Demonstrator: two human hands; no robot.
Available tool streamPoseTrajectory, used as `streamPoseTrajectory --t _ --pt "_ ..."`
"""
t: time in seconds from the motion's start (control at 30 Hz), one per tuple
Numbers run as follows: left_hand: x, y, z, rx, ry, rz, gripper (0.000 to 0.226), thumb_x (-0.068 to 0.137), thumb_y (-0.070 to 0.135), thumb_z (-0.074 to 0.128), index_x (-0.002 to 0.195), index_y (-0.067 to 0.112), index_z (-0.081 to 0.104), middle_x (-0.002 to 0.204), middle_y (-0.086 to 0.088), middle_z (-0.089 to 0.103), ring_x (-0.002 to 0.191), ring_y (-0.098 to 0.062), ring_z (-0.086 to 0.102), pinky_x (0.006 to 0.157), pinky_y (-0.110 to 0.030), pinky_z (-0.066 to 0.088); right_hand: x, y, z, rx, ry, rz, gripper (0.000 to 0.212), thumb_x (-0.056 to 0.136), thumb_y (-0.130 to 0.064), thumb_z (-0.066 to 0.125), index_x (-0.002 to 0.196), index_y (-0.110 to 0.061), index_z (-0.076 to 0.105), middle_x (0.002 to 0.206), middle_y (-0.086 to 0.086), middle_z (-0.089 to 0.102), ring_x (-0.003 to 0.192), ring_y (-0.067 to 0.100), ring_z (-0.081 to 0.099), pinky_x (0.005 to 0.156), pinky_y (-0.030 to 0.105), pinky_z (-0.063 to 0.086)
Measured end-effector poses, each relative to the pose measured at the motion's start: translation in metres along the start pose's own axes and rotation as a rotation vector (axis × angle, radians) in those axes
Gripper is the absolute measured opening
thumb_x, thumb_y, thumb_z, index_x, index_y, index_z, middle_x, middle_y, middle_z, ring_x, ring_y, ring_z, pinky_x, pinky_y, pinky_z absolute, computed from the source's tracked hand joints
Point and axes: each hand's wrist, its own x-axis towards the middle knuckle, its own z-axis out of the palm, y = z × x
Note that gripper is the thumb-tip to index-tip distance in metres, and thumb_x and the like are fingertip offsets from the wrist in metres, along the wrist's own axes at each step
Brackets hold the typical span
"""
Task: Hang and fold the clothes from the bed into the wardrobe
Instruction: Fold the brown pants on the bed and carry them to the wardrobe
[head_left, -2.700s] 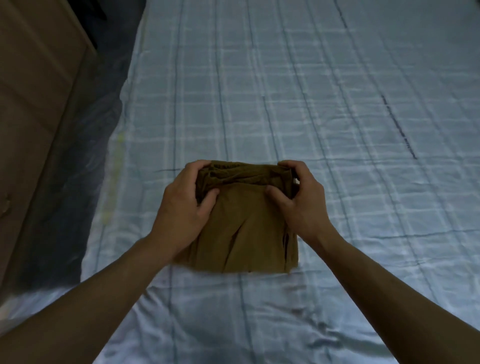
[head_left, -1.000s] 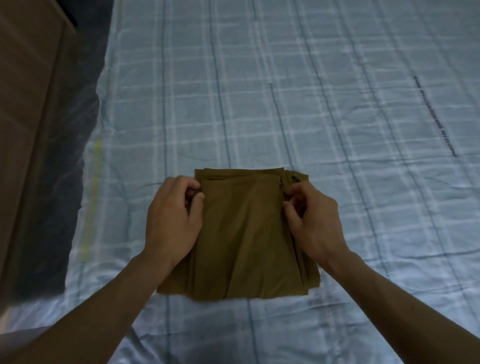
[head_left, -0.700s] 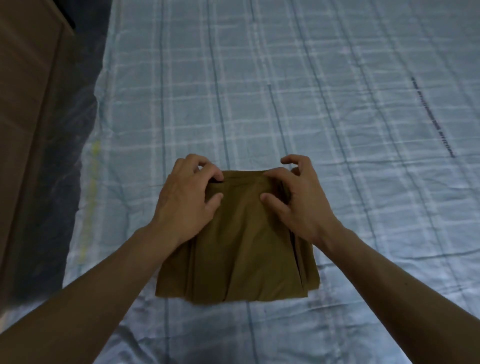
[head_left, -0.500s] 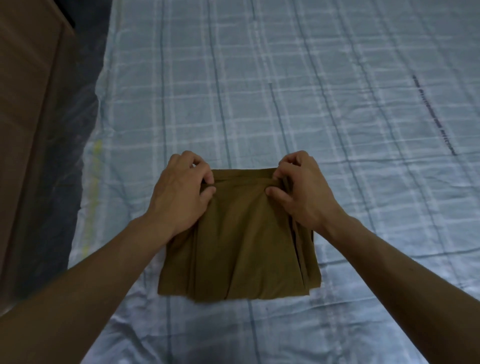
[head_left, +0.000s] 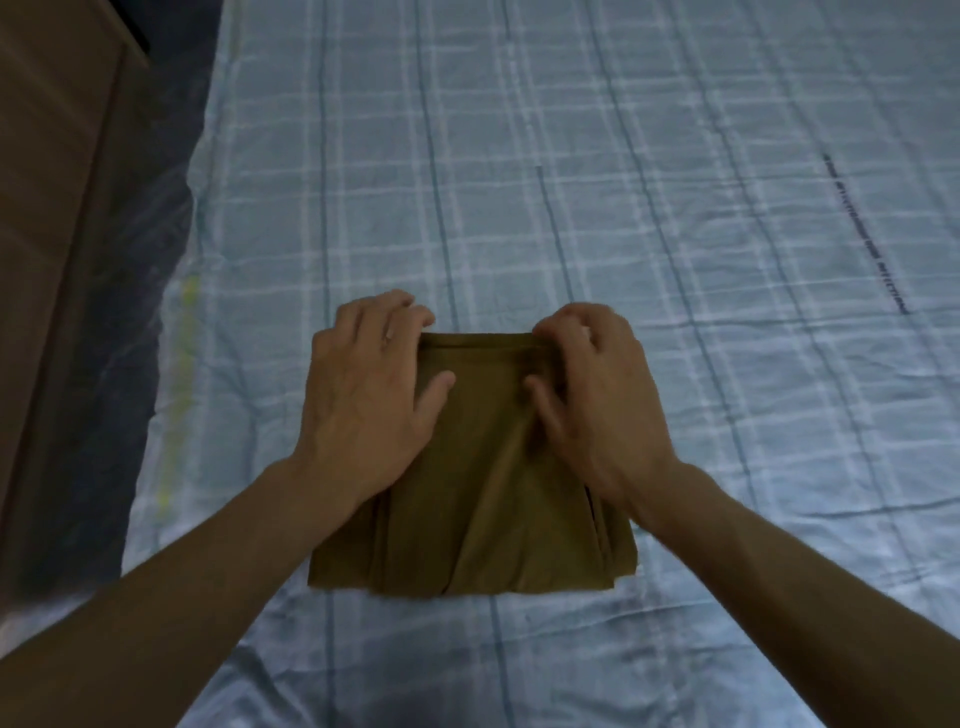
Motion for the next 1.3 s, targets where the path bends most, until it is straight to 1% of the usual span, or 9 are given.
streamPoseTrajectory --t 0.13,0.27,0.33,0.43,0.57,0.77,1.07,1.2,1.3 --pt "-0.017 0.003 0.015 0.168 -0.155 0.182 0.072 0.089 0.05 0.056 0.148 0.014 0.036 0.158 -0.01 0.031 0.145 -0.031 0.029 0.114 -0.051 0.029 -0.036 -0.011 0.027 -0.098 -0.204 -0.26 0.074 0.098 -0.055 0.043 0.155 -0.01 0.028 0.164 0.012 0.019 0.153 0.025 0.011 0.124 0.044 0.013" --pt "-0.009 -0.022 0.025 0.206 -0.307 0.088 0.086 0.091 0.062 0.05 0.157 0.016 0.018 0.164 -0.008 0.017 0.15 -0.028 0.018 0.12 -0.05 0.019 -0.041 0.016 0.043 -0.247 -0.339 -0.197 0.078 0.1 -0.06 0.029 0.159 -0.015 0.004 0.166 0.006 -0.006 0.153 0.022 -0.01 0.123 0.05 0.009" --pt "-0.001 -0.031 0.027 0.113 -0.391 0.035 0.093 0.089 0.067 0.048 0.157 0.017 0.012 0.164 -0.007 0.018 0.149 -0.027 0.019 0.121 -0.047 0.017 -0.035 0.028 0.042 -0.211 -0.3 -0.134 0.072 0.102 -0.053 0.029 0.159 -0.015 0.008 0.167 0.007 -0.002 0.154 0.022 -0.007 0.124 0.05 0.008" --pt "0.021 -0.03 0.024 0.032 -0.49 0.011 0.1 0.078 0.069 0.064 0.154 0.021 0.019 0.155 -0.006 0.032 0.138 -0.026 0.032 0.115 -0.045 0.028 -0.017 0.033 0.038 -0.128 -0.236 -0.047 0.065 0.103 -0.043 0.037 0.158 -0.014 0.018 0.165 0.013 0.011 0.153 0.028 0.007 0.124 0.048 0.008" --pt "0.06 -0.023 0.009 0.001 -0.646 -0.068 0.077 0.067 0.057 0.081 0.129 0.023 0.05 0.119 -0.001 0.055 0.103 -0.019 0.053 0.089 -0.037 0.047 0.022 0.035 0.024 -0.108 -0.418 0.037 0.076 0.094 -0.045 0.056 0.155 -0.018 0.021 0.156 0.011 0.03 0.144 0.029 0.027 0.119 0.045 0.022" --pt "0.08 -0.01 0.008 0.067 -0.867 -0.086 0.066 0.066 0.041 0.087 0.119 0.022 0.053 0.111 0.001 0.059 0.097 -0.019 0.056 0.083 -0.033 0.051 0.069 0.02 0.003 -0.212 -0.731 0.078 0.067 0.072 -0.039 0.083 0.125 -0.021 0.047 0.114 0.003 0.058 0.104 0.025 0.057 0.089 0.041 0.05" --pt "0.049 -0.008 -0.006 -0.002 -0.462 0.1 0.03 0.082 0.031 0.073 0.106 0.024 0.056 0.095 0.006 0.054 0.087 -0.015 0.054 0.068 -0.03 0.038 0.053 0.013 -0.013 -0.107 -0.537 0.062 0.027 0.078 -0.026 0.074 0.097 -0.021 0.055 0.094 -0.002 0.061 0.089 0.023 0.06 0.073 0.037 0.05" --pt "0.075 0.009 -0.051 0.063 -0.123 0.164 0.032 0.081 0.025 0.072 0.108 0.015 0.058 0.099 -0.006 0.056 0.089 -0.028 0.057 0.07 -0.039 0.047 0.075 -0.004 -0.056 -0.097 -0.174 0.003 0.022 0.075 -0.018 0.068 0.094 -0.019 0.056 0.091 0.0 0.058 0.083 0.025 0.057 0.069 0.037 0.045" --pt "0.095 0.023 -0.093 0.11 0.092 0.198 0.038 0.07 0.01 0.076 0.105 0.01 0.061 0.099 -0.011 0.057 0.086 -0.033 0.055 0.066 -0.046 0.049 0.092 -0.022 -0.092 -0.071 0.103 -0.062 0.029 0.07 -0.008 0.069 0.098 -0.014 0.062 0.092 0.005 0.06 0.084 0.029 0.055 0.076 0.046 0.044"
